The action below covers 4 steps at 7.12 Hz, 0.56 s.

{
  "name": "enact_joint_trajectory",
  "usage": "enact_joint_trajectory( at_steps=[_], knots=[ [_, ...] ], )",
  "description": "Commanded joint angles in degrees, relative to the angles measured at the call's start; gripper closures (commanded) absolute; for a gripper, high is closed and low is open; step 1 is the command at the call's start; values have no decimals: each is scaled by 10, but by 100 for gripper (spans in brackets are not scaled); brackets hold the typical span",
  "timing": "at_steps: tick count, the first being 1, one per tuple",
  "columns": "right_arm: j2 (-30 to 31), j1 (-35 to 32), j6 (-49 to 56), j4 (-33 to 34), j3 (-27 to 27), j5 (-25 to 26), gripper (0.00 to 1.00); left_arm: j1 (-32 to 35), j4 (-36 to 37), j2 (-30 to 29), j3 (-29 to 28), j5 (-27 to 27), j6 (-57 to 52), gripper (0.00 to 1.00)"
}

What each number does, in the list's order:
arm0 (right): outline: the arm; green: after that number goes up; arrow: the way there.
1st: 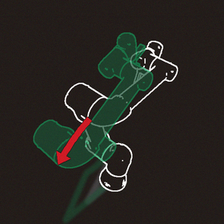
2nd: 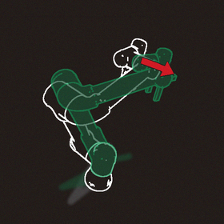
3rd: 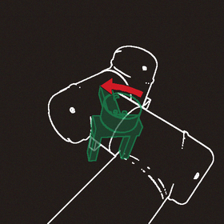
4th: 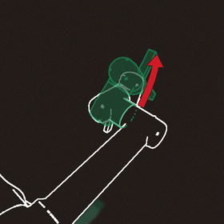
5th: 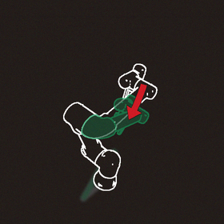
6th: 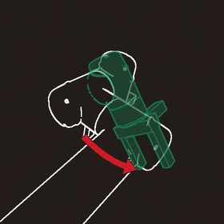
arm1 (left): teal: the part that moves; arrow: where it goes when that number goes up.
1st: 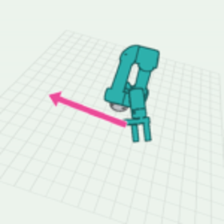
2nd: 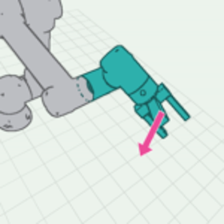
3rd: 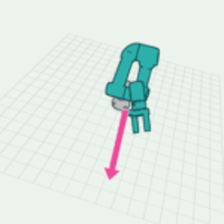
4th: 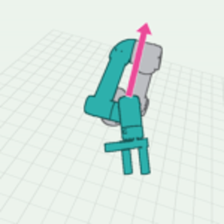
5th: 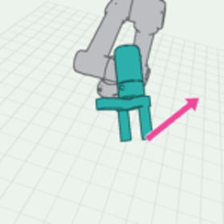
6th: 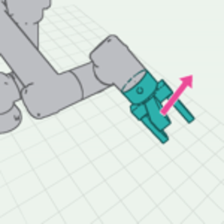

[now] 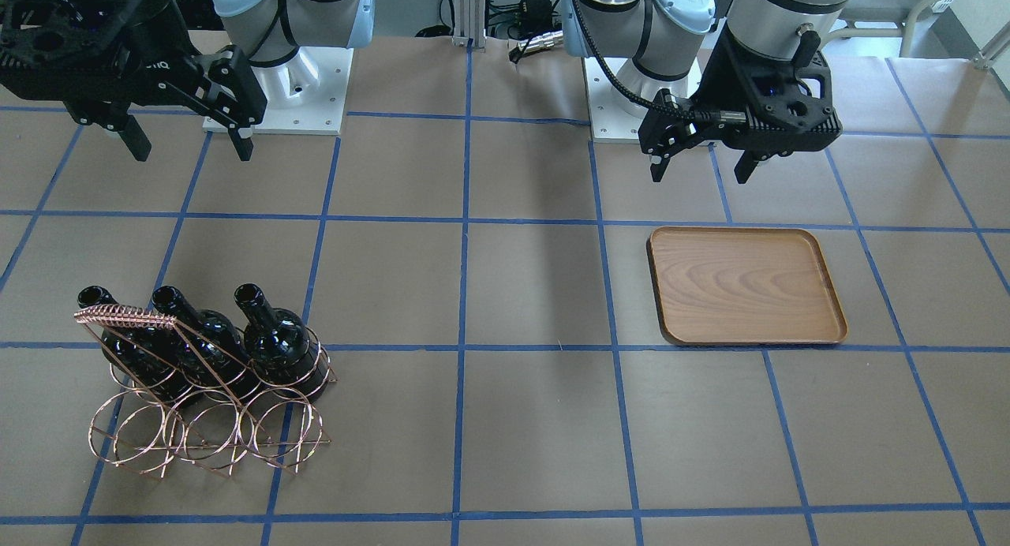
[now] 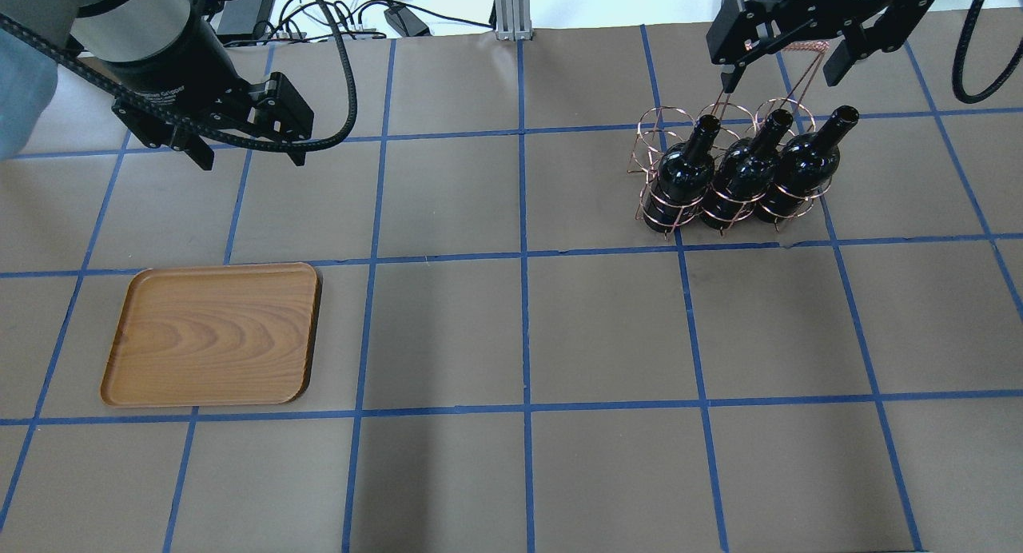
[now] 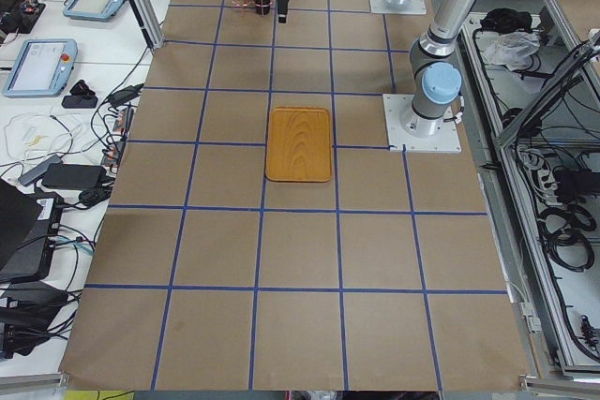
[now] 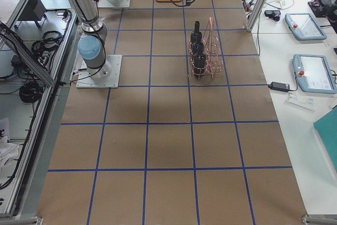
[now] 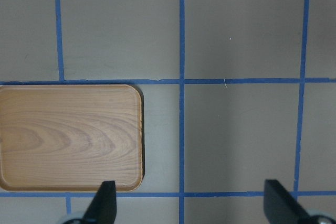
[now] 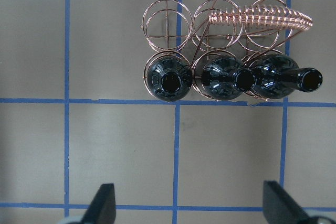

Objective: Take wine from basket and place on tray
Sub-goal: 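Move the right gripper down over the copper wine rack bottles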

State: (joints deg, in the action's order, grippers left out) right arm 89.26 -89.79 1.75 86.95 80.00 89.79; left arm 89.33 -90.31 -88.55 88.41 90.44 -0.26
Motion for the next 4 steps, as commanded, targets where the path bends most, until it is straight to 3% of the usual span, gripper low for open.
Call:
enact_joint_trajectory(
  at_steps=[1, 4],
  knots=[
    [-1, 1, 1, 1, 0, 2, 0, 1, -1, 2, 1, 2, -1, 0],
    [-1, 7, 3, -2, -5, 1, 0, 1, -5, 3, 2, 1, -1, 0]
  ],
)
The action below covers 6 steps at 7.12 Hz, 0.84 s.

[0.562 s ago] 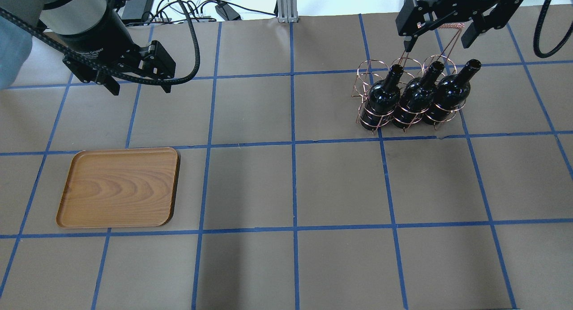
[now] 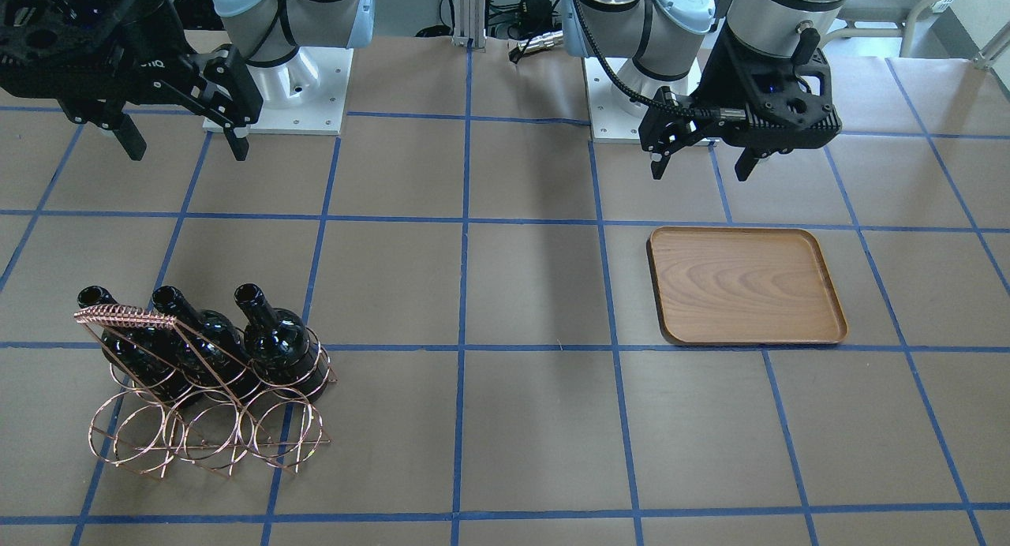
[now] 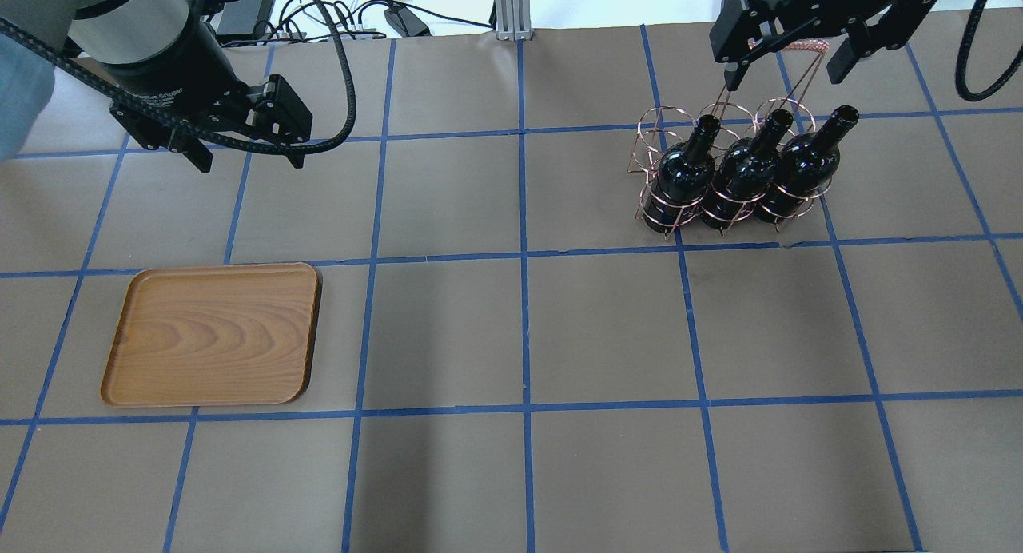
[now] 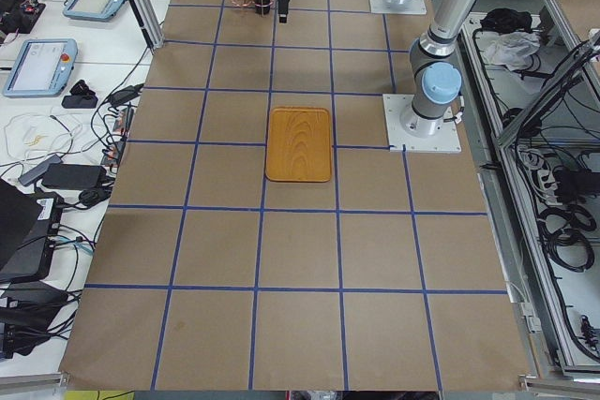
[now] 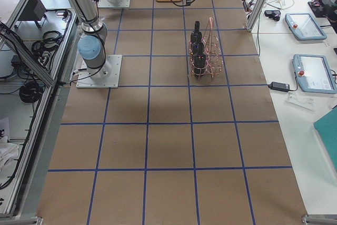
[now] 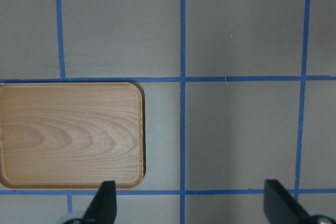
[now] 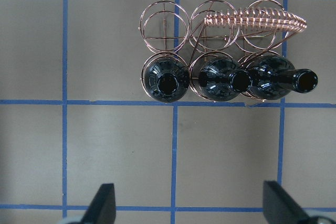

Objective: Take wine from basket and place on tray
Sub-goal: 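Move the right gripper down over the copper wine rack bottles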

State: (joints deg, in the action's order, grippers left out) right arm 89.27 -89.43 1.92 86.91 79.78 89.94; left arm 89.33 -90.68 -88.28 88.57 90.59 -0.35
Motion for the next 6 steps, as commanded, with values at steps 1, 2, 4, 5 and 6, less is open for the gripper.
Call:
enact_joint_trajectory(
  at_steps=[1, 2, 4, 5, 6],
  knots=[
    [-4, 6, 18, 0, -11, 1, 0, 0, -4, 0, 0, -1, 0, 0],
    [-6, 15, 43, 2, -12, -2, 0, 0, -4, 0, 0, -1, 0, 0],
    [-42, 65, 71, 5, -12, -7, 0, 0, -5, 2, 3, -1, -1, 0],
    [-66, 79, 91, 19, -9, -5, 0, 0, -5, 4, 4, 0, -1, 0],
    [-89, 79, 86, 44, -7, -9, 0, 1, -5, 6, 4, 0, -1, 0]
  ],
)
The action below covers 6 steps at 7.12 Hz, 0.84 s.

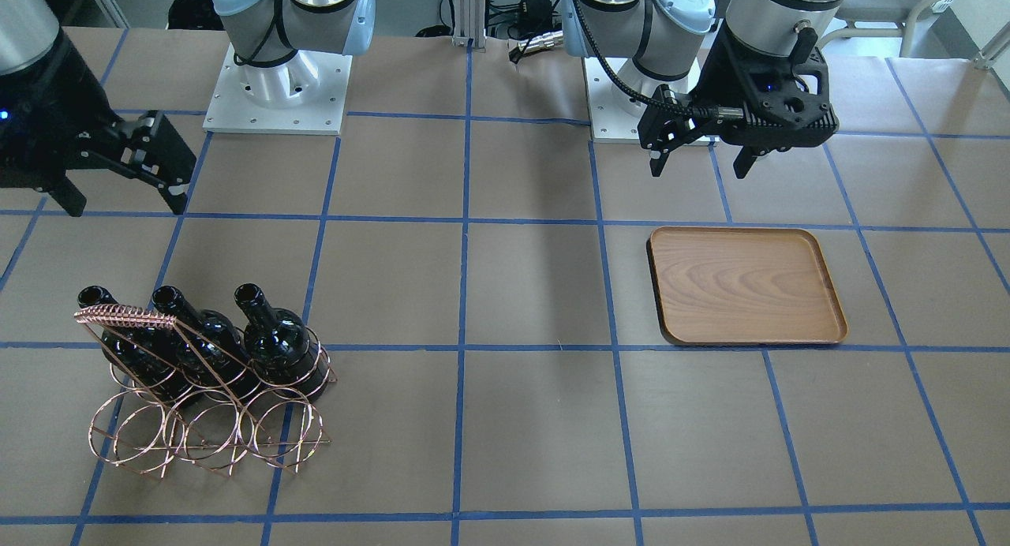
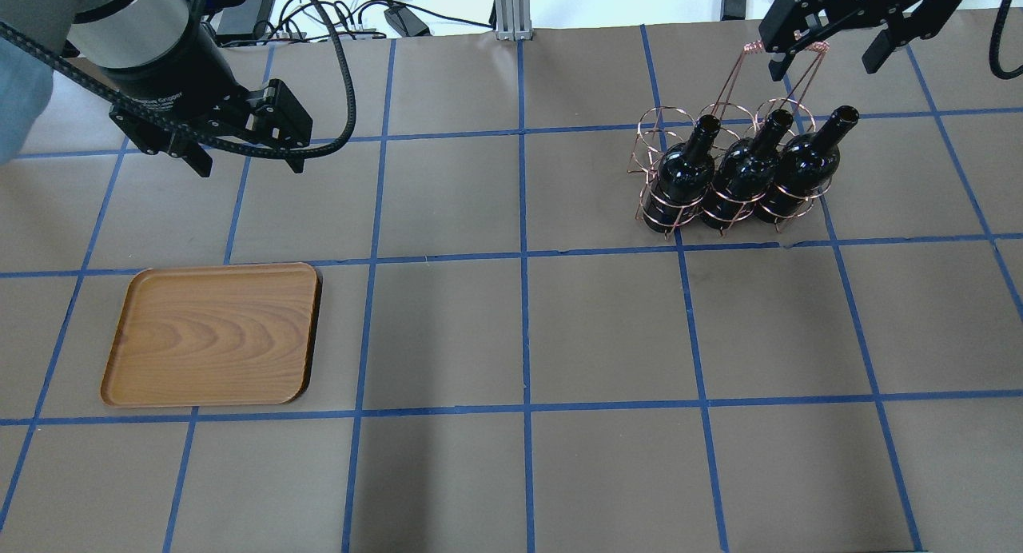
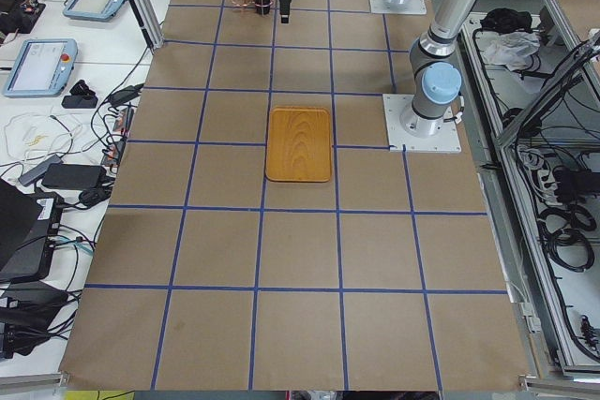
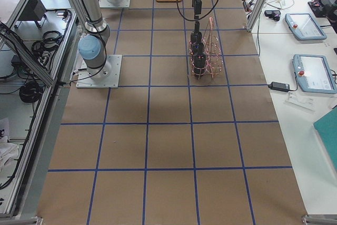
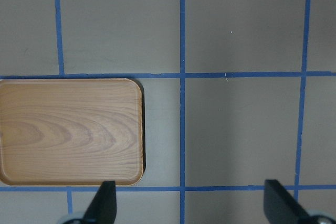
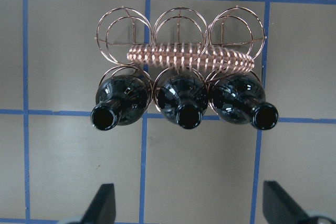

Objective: Take wine from basket and place on tray
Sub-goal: 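Move the right gripper down over the copper wine rack bottles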

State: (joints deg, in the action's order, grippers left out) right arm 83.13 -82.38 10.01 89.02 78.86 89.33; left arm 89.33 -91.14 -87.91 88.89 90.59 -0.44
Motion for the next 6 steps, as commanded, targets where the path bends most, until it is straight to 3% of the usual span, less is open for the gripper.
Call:
enact_joint_trajectory(
  at_steps=[1, 6],
  knots=[
    [-58, 7, 3, 40, 6, 5, 3, 0, 0, 2, 1, 0, -1, 0],
    [-78, 1, -37, 62, 41, 4, 7, 0, -4, 5, 1, 1, -4, 0]
  ],
)
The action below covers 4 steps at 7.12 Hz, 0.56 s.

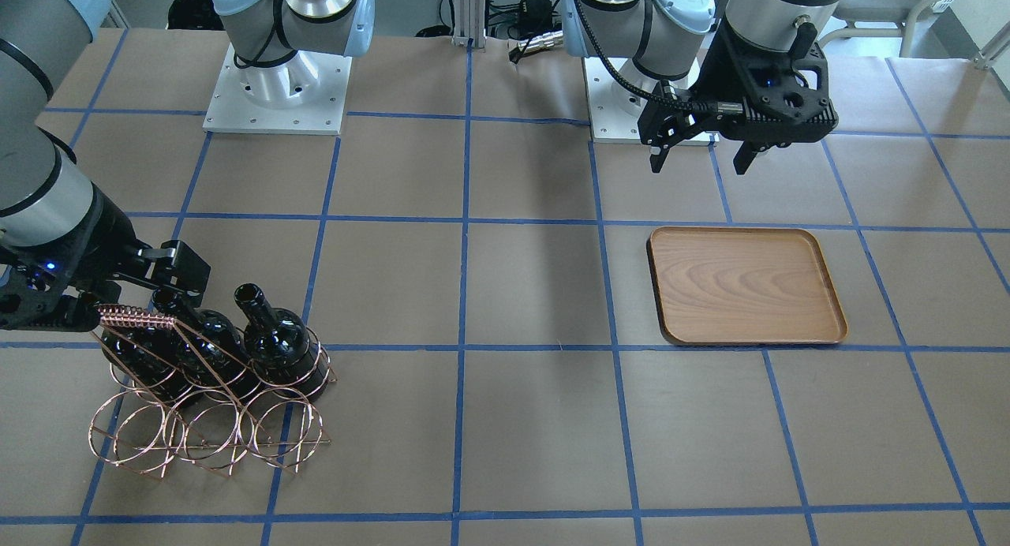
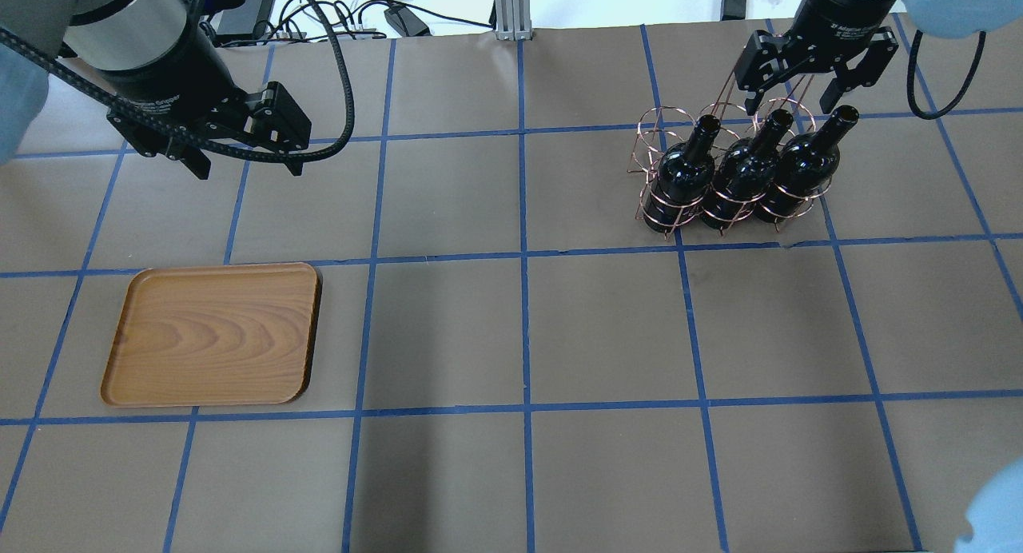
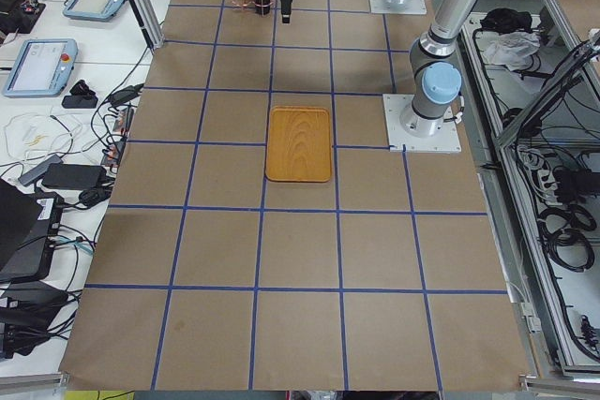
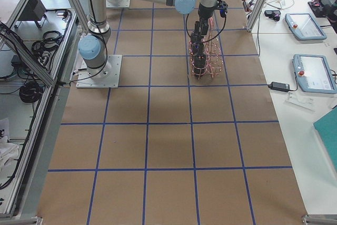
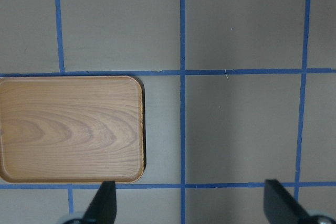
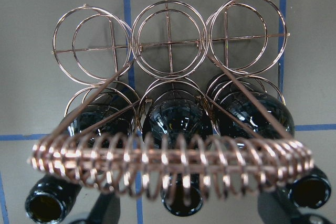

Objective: Take wine from basket and place on tray
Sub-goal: 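Grasp the middle dark wine bottle by its neck with the right gripper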

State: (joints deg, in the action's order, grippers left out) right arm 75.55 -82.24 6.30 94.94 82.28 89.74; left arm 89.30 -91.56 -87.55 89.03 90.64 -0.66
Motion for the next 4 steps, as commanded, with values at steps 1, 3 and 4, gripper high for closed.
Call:
enact_joint_trajectory(
  at_steps=[1, 3, 4],
  knots=[
    [-6, 0, -1, 4, 10, -3, 7, 0, 0, 1, 0, 1, -4, 0],
    [-5, 0, 3, 16, 29, -2, 30, 0, -1, 1, 0, 1, -4, 0],
    [-7, 0, 6, 30, 29, -4, 46, 0, -2, 2, 0, 1, -4, 0]
  ],
)
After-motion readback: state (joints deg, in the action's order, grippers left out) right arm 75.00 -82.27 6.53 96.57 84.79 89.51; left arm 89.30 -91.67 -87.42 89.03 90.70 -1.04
